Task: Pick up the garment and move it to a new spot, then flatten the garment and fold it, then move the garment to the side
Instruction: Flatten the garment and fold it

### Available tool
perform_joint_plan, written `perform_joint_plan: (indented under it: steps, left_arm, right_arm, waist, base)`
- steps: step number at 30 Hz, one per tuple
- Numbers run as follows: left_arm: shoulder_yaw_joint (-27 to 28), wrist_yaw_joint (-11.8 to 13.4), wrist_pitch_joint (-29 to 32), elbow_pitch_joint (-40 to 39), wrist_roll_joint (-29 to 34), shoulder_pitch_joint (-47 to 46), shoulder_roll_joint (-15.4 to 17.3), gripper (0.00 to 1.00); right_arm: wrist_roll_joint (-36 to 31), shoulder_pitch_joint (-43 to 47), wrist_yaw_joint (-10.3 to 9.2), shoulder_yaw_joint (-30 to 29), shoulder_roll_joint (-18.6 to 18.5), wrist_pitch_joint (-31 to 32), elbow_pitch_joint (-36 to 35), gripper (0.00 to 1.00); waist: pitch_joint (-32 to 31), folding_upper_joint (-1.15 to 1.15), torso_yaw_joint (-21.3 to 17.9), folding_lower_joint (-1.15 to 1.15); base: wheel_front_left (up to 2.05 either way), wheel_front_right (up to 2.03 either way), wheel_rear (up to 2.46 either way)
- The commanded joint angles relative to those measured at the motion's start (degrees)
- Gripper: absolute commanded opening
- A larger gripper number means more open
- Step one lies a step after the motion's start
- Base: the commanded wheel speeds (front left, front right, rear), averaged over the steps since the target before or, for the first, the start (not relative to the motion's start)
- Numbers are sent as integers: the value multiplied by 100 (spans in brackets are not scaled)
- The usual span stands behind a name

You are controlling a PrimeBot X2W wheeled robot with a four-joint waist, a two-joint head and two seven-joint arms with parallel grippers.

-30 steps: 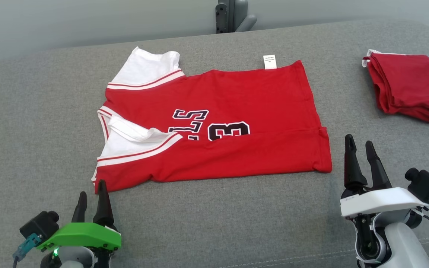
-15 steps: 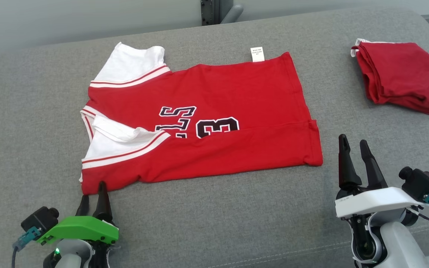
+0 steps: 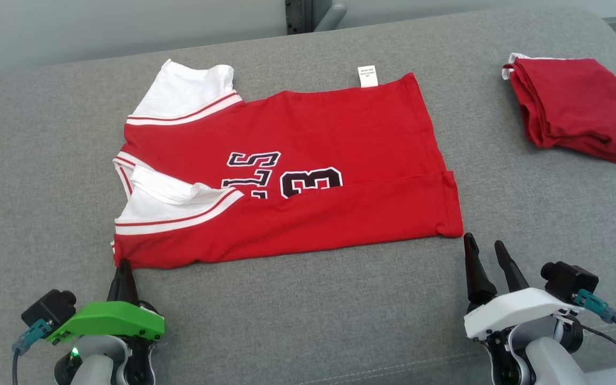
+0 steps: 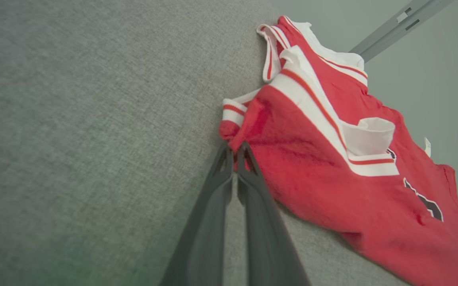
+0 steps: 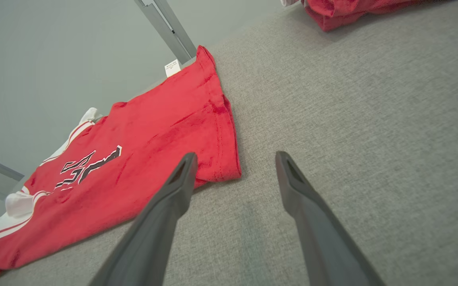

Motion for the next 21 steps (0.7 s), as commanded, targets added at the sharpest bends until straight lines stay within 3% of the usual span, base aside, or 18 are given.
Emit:
perform_joint_plan:
  steps: [1,14,15,16,18,19,20,21]
  left_arm:
    - [-47,-21,-58,-117,11,-31,30,0]
    - [-304,-21,-116,-964,30,204,-33,0]
    - [-301,-21,-115,-995,47,220,-34,0]
    - [-301,-21,-116,-1033,51,230,-37,0]
    - [-299,-21,-117,-1062,61,235,-39,0]
    - [-289,-21,-117,-1119,78,239,-44,0]
    - [-282,-21,-117,-1141,89,243,-47,0]
    - [-282,-21,-117,-1141,89,243,-47,0]
  right_arm:
    - [-56,-162,0,44,-16,-20,253,100]
    - [502,-1215,0,527,-14,-12,2154,98]
    - [586,-1283,0,573,-14,-10,2266,77]
    - [718,-1348,0,617,-14,-7,2361,49]
    - [818,-1411,0,647,-14,-7,2440,44]
    - [943,-1542,0,679,-11,-7,2571,24]
    - [993,-1593,0,685,-12,-7,2628,15]
    - [993,-1593,0,685,-12,-7,2628,15]
  waist:
    - [-17,56,48,0]
    - [-16,56,286,0]
    - [-14,56,294,0]
    - [-11,56,303,0]
    - [-7,56,311,0]
    - [2,56,320,0]
    - [6,56,323,0]
    - [6,56,323,0]
  base:
    - [0,0,0]
    - [0,0,0]
    - [0,0,0]
    - [0,0,0]
    - [0,0,0]
    - [0,0,0]
    - [0,0,0]
    - [0,0,0]
